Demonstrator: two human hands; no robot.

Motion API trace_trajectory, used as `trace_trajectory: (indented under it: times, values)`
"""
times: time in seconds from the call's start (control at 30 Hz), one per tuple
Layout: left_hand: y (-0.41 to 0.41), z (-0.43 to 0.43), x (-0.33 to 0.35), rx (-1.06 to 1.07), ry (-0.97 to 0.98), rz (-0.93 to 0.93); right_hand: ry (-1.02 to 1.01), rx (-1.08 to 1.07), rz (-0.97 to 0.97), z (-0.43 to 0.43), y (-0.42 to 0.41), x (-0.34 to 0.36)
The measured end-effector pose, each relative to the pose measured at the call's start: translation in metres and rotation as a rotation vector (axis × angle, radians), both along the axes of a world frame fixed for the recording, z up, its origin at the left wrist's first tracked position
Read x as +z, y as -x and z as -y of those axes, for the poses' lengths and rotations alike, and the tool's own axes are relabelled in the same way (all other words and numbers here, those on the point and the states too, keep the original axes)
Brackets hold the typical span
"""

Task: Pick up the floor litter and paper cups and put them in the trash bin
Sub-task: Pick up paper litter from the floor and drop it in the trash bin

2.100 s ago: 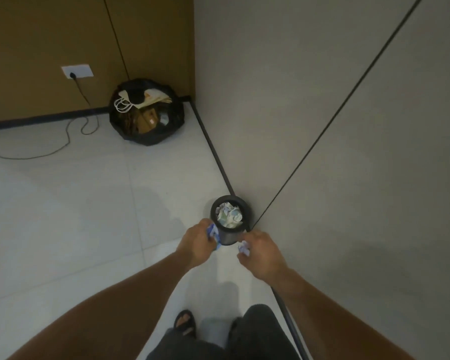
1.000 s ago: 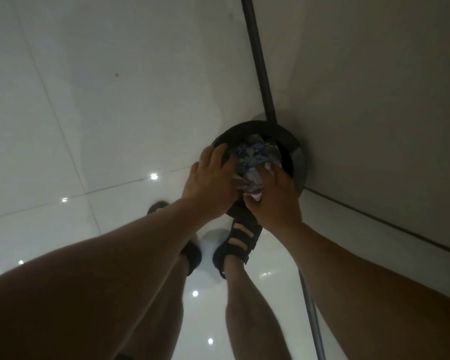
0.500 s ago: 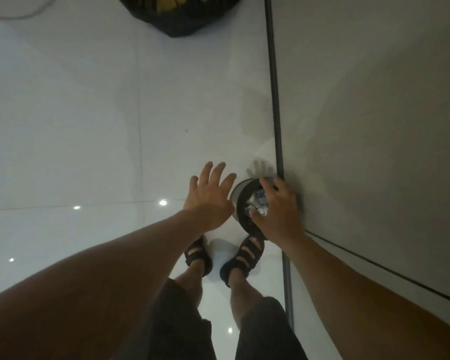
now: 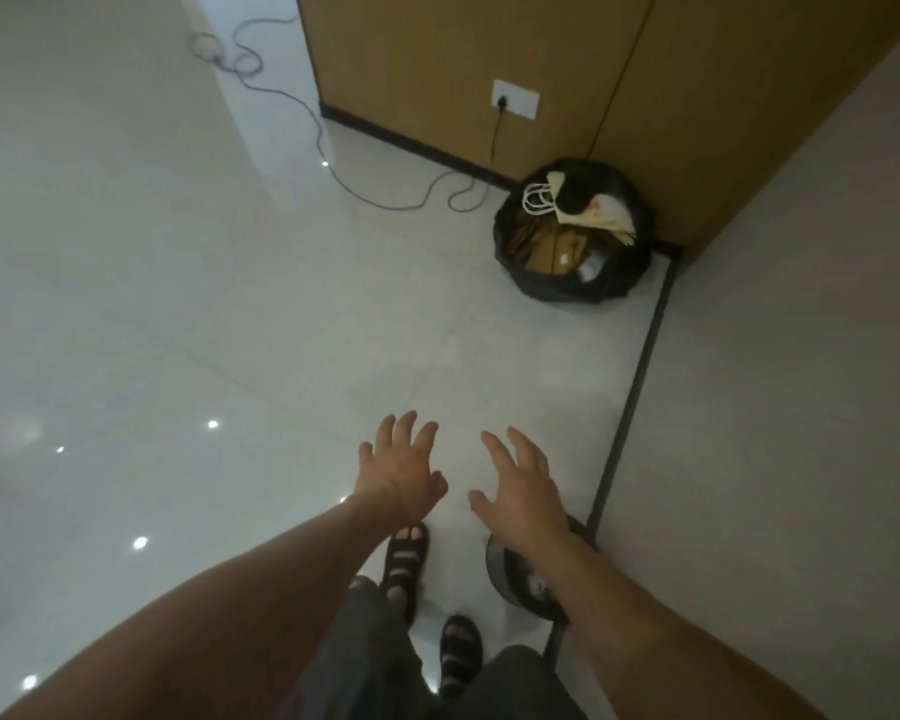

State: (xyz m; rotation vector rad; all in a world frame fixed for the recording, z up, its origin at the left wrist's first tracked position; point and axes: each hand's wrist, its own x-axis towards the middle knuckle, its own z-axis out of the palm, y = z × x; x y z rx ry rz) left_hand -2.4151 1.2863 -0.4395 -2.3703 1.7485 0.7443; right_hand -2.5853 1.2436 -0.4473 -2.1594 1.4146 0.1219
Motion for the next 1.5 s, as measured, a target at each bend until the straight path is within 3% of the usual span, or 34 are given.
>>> trace_trajectory:
  times: [0.47, 1.07, 1.5]
  values:
    - [-0.083, -0.226, 0.091, 0.679, 0.221, 0.121, 0.144, 0.573, 0.052, -0.112, -0.136, 0.107]
    - [-0.212, -0.664, 0.141, 1.398, 0.361, 0.302, 0.161, 1.232, 0.173, -0.513, -0.363, 0.154]
    - [-0.297, -0.862, 0.140, 1.866, 0.263, 0.365, 0.123, 1.712, 0.217, -0.722, -0.547, 0.158]
